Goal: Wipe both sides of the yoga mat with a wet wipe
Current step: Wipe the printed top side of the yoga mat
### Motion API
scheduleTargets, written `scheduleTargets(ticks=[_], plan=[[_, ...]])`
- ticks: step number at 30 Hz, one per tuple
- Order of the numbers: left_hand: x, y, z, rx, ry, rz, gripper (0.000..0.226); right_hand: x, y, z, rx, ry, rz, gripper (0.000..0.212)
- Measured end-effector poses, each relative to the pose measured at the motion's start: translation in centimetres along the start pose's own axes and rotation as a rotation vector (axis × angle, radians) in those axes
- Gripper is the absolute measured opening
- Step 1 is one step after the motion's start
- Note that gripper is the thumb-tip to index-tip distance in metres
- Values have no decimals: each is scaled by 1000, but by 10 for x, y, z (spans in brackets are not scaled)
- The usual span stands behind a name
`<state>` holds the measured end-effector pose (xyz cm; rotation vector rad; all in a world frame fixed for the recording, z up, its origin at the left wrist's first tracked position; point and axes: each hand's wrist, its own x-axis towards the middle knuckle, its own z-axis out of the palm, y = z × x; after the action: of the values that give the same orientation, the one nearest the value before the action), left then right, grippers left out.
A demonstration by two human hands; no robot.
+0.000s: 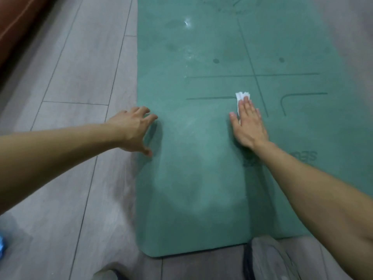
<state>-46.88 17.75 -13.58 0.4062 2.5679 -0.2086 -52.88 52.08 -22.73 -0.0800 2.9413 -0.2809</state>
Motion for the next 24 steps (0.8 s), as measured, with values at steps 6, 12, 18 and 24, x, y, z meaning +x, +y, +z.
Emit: scheduleTargets(ticks=[6, 12, 18, 24], plan=[[24, 26, -15, 70, -54, 62, 156, -147, -83, 36, 3, -181, -809, 78], [45, 53, -15, 196, -56, 155, 157, -90, 2, 20, -102, -43, -507, 67], [66, 74, -20, 94, -35, 160, 164, -79, 28, 12, 49, 7, -44, 87], [73, 78, -19, 138, 38, 149, 164, -169, -36, 30, -20, -226, -905, 75]])
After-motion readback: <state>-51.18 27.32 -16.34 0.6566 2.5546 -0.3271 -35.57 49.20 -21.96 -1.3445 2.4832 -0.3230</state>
